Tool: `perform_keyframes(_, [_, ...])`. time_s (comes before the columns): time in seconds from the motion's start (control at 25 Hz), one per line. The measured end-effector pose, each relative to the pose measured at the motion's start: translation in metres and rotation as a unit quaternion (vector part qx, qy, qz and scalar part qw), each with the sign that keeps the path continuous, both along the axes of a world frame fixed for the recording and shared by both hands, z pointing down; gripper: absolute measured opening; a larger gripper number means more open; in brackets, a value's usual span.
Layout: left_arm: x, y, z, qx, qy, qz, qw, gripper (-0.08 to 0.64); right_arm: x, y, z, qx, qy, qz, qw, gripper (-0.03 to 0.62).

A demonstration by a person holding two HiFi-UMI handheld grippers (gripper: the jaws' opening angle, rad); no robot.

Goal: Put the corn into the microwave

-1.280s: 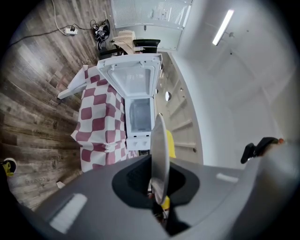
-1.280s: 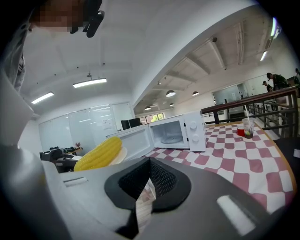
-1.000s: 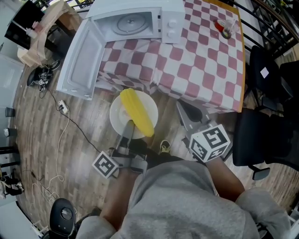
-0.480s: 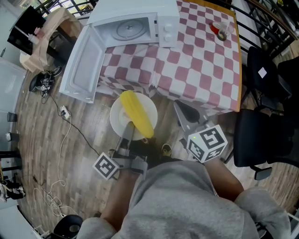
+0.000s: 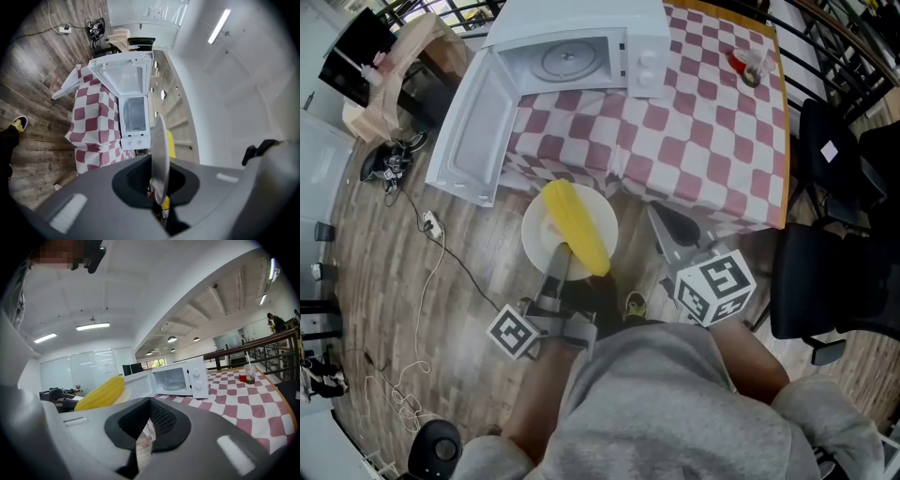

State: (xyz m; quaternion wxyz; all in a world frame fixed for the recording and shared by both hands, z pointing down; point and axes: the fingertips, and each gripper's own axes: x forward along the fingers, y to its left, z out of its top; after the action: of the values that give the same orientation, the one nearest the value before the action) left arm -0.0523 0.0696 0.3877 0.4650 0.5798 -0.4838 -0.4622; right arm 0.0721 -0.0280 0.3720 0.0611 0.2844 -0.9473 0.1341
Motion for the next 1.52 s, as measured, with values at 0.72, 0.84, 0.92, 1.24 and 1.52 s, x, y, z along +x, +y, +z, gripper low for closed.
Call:
perform_keyframes(0.72, [-0.048,-0.058,0.011,-0.012,0.009,0.014,0.9998,0.014,-0.037,-0.056,0.015,-0.015,0.026,0.005,1.000,-0.002])
perform_keyframes(0.84, [-0.059,-0.077,0.013,-0.017,0.014,0.020,0.9996,0.014,-0.044,-0.076,0.017,-0.021,0.027,0.016,0.999,-0.002])
perform_keyframes(0.92, [-0.068,-0.089,0.015,-0.020,0.016,0.022,0.9994,0.014,-0.051,-0.088,0.016,-0.022,0.027,0.021,0.999,-0.002])
perform_keyframes(1.24, [-0.093,-0.133,0.013,-0.026,0.011,0.043,0.9987,0.014,-0.076,-0.123,0.017,-0.030,0.031,0.035,0.998,-0.002])
perform_keyframes(1.52, [-0.108,-0.155,0.013,-0.023,0.018,0.060,0.9978,0.014,-0.091,-0.140,0.015,-0.030,0.037,0.049,0.998,-0.002])
